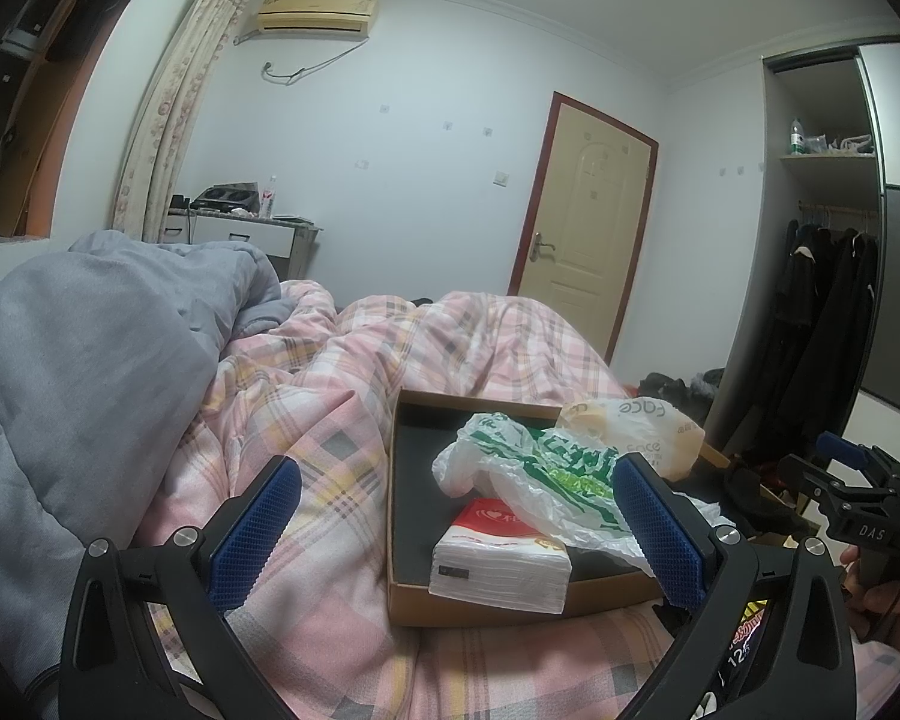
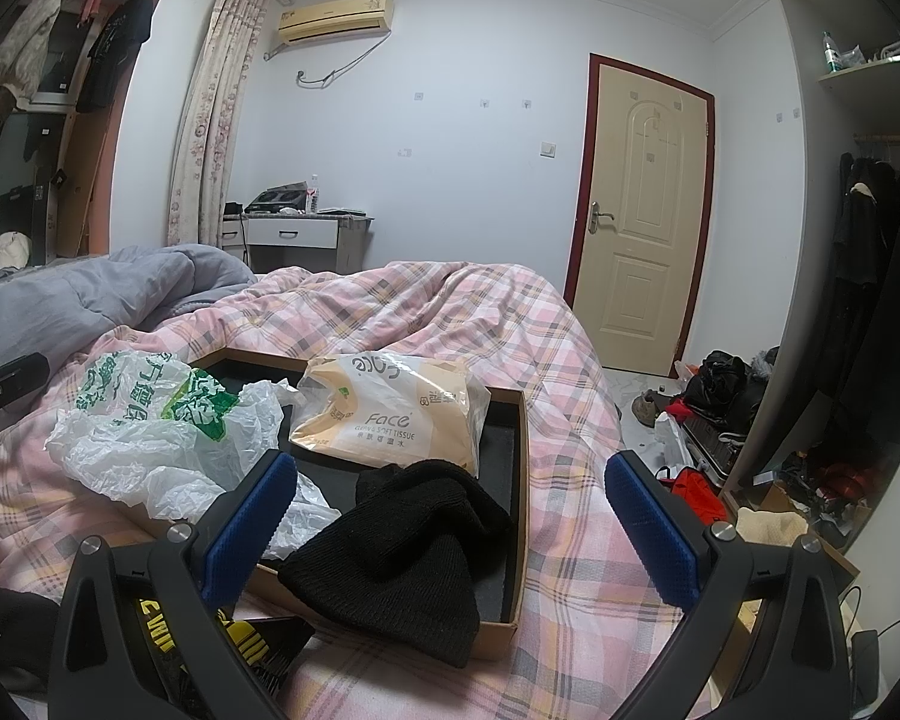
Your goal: Organize soft objects
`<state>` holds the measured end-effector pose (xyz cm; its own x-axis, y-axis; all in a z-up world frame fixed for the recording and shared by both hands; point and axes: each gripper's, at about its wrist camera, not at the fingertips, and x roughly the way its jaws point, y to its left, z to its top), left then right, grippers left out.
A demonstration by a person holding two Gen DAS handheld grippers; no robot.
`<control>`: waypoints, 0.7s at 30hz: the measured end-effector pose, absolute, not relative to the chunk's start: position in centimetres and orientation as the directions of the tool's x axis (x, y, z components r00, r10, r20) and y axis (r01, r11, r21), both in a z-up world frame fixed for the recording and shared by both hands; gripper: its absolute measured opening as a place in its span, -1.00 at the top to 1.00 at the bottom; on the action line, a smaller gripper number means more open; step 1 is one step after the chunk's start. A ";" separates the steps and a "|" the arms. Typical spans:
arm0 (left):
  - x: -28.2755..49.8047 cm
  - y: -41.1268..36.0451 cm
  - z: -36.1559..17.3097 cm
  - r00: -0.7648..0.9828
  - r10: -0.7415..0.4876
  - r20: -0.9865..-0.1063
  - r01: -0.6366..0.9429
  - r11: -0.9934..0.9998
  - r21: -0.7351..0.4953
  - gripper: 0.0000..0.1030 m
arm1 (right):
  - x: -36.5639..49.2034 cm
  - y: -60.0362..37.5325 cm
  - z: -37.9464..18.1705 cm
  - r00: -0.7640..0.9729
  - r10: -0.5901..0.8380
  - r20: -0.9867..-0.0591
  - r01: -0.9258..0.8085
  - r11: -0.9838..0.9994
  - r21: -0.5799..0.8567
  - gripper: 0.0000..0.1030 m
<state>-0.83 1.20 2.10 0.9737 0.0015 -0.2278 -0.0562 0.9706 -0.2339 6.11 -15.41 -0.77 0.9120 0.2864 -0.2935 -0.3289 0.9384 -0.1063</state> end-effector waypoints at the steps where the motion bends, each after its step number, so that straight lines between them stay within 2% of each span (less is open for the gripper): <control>1: -0.9 1.2 2.1 0.974 0.002 -0.228 -0.056 0.971 -0.233 -1.00 | 6.1 -15.4 -0.8 0.912 0.286 -0.294 -0.329 0.938 -0.106 -0.98; 13: -0.8 1.4 2.0 0.972 0.008 -0.233 -0.065 0.969 -0.240 -1.00 | 5.4 -15.6 -0.6 0.903 0.333 -0.273 -0.369 0.925 -0.092 -0.98; 21: -0.9 1.5 1.9 0.971 0.012 -0.237 -0.071 0.968 -0.242 -1.00 | 5.2 -14.4 -0.8 0.905 0.324 -0.276 -0.374 0.915 -0.154 -0.98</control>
<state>-0.88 1.48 1.90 0.9714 0.0123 -0.2373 -0.0714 0.9675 -0.2425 5.20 -14.41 -0.84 0.9051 0.3235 -0.2758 -0.3738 0.9146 -0.1541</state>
